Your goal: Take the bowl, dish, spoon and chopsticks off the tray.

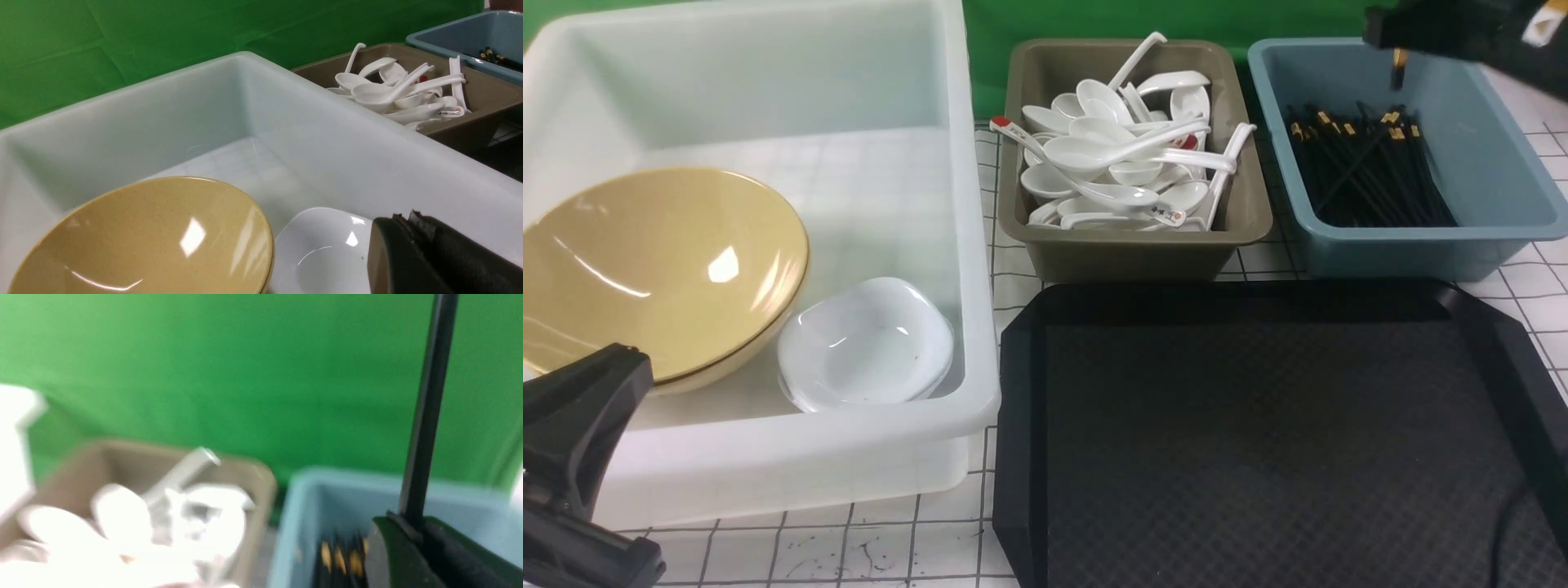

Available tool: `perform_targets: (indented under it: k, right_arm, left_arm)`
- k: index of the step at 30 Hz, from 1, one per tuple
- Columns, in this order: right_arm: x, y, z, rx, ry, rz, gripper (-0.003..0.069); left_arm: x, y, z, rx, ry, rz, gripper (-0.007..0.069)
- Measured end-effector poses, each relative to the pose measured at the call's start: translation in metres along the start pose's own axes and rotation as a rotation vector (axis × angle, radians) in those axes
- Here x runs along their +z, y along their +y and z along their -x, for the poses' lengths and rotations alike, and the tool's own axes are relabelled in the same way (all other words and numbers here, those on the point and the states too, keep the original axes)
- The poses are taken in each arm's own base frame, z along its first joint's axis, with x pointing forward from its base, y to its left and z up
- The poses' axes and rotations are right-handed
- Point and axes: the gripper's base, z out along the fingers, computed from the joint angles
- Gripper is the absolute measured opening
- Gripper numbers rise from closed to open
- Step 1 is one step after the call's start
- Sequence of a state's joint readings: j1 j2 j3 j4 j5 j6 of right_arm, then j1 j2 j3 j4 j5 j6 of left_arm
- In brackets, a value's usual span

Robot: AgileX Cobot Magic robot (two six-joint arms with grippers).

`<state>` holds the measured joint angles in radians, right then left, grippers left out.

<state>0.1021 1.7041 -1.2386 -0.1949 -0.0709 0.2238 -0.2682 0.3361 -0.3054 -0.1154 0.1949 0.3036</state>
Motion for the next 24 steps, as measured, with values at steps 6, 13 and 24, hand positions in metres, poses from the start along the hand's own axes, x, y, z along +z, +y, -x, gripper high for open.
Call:
perform_targets:
  k: [6,13,24]
  right_arm:
    - [0.047,-0.014,-0.044,0.041,0.356,-0.092,0.0193]
    - [-0.01,0.003,0.005,-0.045,0.273,-0.058,0.0168]
    - [-0.187,0.037,0.012,-0.183,-0.099,0.112,0.0035]
  left_arm:
    - [0.0,-0.001,-0.003,0.0,0.037,-0.012,-0.0013]
    - [0.0,-0.002,-0.006,0.0,0.067,-0.021,-0.0013]
    - [0.0,-0.002,-0.006,0.0,0.071,-0.022,-0.0013]
